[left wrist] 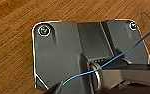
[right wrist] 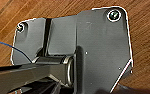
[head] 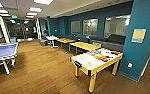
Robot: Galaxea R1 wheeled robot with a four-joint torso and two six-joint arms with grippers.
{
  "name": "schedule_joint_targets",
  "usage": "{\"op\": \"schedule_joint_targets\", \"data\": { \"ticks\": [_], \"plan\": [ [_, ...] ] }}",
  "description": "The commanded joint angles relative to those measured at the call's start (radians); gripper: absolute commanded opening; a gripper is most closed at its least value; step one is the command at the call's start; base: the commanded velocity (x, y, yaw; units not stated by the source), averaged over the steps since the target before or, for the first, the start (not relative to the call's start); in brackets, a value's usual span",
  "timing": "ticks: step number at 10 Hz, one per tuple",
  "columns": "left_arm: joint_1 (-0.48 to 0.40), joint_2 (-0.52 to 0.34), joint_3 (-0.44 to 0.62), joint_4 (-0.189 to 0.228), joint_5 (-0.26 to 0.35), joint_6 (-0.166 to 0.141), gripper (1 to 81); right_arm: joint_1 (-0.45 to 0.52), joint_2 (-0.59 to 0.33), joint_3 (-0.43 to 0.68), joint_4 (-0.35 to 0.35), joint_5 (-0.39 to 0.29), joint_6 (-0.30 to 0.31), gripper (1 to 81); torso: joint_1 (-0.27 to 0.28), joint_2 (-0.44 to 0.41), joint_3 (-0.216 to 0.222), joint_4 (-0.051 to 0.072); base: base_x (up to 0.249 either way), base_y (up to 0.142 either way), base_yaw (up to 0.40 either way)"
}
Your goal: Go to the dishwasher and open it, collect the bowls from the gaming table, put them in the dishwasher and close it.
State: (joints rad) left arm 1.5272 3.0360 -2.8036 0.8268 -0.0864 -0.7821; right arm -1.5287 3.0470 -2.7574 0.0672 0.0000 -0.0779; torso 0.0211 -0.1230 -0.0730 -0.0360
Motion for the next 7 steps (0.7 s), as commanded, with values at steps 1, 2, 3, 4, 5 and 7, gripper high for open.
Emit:
{"op": "schedule_joint_targets", "data": {
  "ticks": [1, 2, 3, 4, 5, 7],
  "plan": [
    [-0.06, -0.006, -0.005, 0.008, 0.039, 0.004, 81.1, 0.06, 0.003, 0.004, 0.005, -0.054, 0.0, 81.1, 0.0, 0.0, 0.0, 0.0, 0.0, 0.0, -0.4],
    [-0.06, -0.006, -0.005, 0.008, 0.039, 0.004, 81.1, 0.06, 0.003, 0.004, 0.005, -0.054, 0.0, 81.1, 0.0, 0.0, 0.0, 0.0, 0.0, 0.0, -0.4],
    [-0.06, -0.008, -0.005, 0.006, 0.04, 0.004, 81.1, 0.06, 0.002, 0.003, 0.005, -0.054, 0.0, 81.1, 0.0, 0.0, 0.0, 0.0, 0.0, 0.0, -0.4],
    [-0.06, -0.008, -0.007, 0.006, 0.04, 0.004, 81.1, 0.057, 0.002, 0.0, 0.005, -0.052, 0.0, 81.1, 0.0, 0.0, 0.0, 0.0, 0.0, 0.0, -0.4],
    [-0.06, -0.009, -0.007, 0.008, 0.04, 0.004, 81.1, 0.055, 0.002, 0.001, 0.005, -0.052, 0.0, 81.1, 0.0, 0.0, 0.0, 0.0, 0.0, 0.0, -0.4],
    [-0.061, -0.006, -0.007, 0.008, 0.04, 0.004, 81.1, 0.054, 0.002, 0.001, 0.005, -0.052, 0.0, 81.1, 0.0, 0.0, 0.0, 0.0, 0.0, 0.0, -0.4]
  ]
}}
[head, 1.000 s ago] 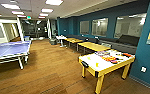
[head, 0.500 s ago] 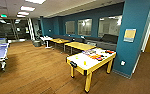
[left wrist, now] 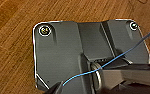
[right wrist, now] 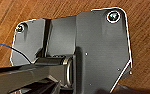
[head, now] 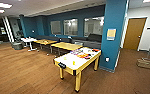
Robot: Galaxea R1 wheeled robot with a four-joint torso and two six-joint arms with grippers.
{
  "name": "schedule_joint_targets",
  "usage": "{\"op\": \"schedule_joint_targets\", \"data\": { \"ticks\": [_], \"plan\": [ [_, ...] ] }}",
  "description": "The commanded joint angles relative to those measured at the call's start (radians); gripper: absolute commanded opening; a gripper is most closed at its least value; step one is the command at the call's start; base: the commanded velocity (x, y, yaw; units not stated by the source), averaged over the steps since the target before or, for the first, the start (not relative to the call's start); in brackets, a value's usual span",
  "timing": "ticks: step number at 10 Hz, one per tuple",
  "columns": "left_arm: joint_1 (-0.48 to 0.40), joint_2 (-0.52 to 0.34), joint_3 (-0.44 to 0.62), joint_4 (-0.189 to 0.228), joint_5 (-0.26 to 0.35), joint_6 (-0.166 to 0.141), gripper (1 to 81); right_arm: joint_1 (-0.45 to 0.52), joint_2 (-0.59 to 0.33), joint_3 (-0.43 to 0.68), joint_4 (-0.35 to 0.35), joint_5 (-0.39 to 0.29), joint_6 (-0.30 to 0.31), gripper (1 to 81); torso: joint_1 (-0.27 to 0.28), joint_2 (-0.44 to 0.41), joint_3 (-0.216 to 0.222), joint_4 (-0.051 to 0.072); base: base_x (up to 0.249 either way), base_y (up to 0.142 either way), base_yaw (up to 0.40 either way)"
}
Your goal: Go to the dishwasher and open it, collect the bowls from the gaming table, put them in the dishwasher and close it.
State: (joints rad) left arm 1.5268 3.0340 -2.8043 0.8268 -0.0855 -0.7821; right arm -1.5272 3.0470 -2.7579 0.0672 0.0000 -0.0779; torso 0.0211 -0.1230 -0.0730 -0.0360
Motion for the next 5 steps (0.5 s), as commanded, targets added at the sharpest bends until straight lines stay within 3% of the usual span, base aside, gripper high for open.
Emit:
{"op": "schedule_joint_targets", "data": {
  "ticks": [1, 3, 5],
  "plan": [
    [-0.061, -0.004, -0.006, 0.006, 0.04, 0.004, 81.1, 0.054, 0.002, 0.003, 0.005, -0.052, 0.0, 81.1, 0.0, 0.0, 0.0, 0.0, 0.0, 0.0, -0.4],
    [-0.061, -0.006, -0.006, 0.005, 0.04, 0.004, 81.1, 0.052, 0.002, 0.003, 0.006, -0.052, 0.0, 81.1, 0.0, 0.0, 0.0, 0.0, 0.0, 0.0, -0.38],
    [-0.061, -0.004, -0.006, 0.005, 0.04, 0.004, 81.1, 0.054, 0.002, 0.003, 0.006, -0.052, 0.0, 81.1, 0.0, 0.0, 0.0, 0.0, 0.0, 0.0, -0.246]
  ]
}}
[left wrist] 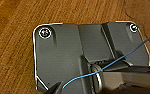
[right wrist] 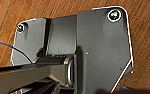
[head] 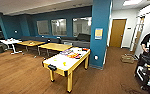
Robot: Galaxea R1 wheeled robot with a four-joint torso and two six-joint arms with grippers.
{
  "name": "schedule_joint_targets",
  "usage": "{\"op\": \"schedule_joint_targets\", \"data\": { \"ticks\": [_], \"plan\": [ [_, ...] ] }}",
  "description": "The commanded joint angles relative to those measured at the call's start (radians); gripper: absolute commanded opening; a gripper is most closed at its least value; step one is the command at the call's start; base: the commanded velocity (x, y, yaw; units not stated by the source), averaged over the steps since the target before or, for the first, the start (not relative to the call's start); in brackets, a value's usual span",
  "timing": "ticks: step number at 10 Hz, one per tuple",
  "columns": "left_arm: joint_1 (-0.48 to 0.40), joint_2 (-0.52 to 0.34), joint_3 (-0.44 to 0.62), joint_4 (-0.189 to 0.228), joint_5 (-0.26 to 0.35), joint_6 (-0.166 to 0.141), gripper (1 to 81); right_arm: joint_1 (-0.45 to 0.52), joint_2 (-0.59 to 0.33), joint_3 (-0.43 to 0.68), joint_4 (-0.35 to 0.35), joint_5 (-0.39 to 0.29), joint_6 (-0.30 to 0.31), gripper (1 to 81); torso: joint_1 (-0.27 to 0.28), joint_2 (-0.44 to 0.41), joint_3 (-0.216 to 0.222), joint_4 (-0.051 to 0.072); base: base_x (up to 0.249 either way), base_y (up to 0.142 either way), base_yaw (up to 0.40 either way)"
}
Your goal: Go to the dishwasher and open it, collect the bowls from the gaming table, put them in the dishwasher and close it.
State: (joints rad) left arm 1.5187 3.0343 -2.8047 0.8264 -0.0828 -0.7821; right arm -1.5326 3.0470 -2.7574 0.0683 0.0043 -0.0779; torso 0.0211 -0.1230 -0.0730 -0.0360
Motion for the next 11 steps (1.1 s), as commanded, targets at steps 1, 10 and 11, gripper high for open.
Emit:
{"op": "schedule_joint_targets", "data": {
  "ticks": [1, 10, 11],
  "plan": [
    [-0.053, -0.007, -0.003, 0.004, 0.037, 0.004, 81.1, 0.061, 0.003, 0.004, 0.004, -0.056, 0.0, 81.1, 0.0, 0.0, 0.0, 0.0, 0.0, 0.0, 0.0],
    [-0.051, -0.004, 0.001, 0.007, 0.035, 0.004, 81.1, 0.062, 0.003, 0.004, 0.005, -0.056, 0.0, 81.1, 0.0, 0.0, 0.0, 0.0, 0.0, 0.0, 0.0],
    [-0.053, -0.004, 0.001, 0.008, 0.035, 0.004, 81.1, 0.062, 0.003, 0.004, 0.005, -0.055, 0.0, 81.1, 0.0, 0.0, 0.0, 0.0, 0.084, 0.0, 0.0]
  ]
}}
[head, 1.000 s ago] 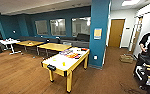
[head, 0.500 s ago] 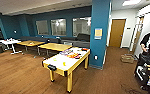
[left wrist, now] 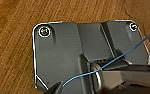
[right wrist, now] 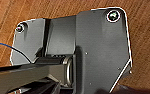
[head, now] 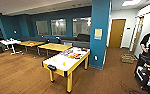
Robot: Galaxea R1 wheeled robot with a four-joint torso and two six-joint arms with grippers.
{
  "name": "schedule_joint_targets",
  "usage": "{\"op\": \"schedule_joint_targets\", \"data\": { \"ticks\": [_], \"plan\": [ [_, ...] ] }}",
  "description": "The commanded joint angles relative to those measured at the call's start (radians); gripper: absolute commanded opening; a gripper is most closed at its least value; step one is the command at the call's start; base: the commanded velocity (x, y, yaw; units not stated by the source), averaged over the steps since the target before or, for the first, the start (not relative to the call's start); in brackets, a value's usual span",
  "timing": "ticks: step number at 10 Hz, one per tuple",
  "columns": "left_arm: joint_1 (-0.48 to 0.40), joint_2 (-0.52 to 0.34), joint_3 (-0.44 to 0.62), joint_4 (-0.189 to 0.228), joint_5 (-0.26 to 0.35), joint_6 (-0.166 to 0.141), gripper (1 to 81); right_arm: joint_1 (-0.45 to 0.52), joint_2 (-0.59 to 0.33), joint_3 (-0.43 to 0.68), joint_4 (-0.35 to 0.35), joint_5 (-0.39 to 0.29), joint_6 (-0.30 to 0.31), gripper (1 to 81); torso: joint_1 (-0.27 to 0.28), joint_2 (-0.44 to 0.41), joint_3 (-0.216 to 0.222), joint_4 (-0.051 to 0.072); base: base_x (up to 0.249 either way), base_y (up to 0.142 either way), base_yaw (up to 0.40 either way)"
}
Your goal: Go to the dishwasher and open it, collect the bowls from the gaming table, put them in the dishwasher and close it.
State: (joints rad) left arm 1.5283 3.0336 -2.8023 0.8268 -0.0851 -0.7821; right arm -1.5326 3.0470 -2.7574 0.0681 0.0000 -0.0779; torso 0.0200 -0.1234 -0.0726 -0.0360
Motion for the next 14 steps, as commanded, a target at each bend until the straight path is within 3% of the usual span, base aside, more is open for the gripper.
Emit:
{"op": "schedule_joint_targets", "data": {
  "ticks": [1, 14],
  "plan": [
    [-0.063, -0.004, -0.003, 0.008, 0.038, 0.004, 81.1, 0.061, 0.003, 0.004, 0.006, -0.051, 0.0, 81.1, 0.0, 0.0, 0.0, 0.0, 0.102, 0.0, 0.0],
    [-0.061, -0.004, -0.002, 0.003, 0.031, 0.004, 81.1, 0.064, 0.006, 0.003, 0.002, -0.051, 0.0, 81.1, 0.0, 0.0, 0.0, 0.0, 0.122, 0.0, 0.0]
  ]
}}
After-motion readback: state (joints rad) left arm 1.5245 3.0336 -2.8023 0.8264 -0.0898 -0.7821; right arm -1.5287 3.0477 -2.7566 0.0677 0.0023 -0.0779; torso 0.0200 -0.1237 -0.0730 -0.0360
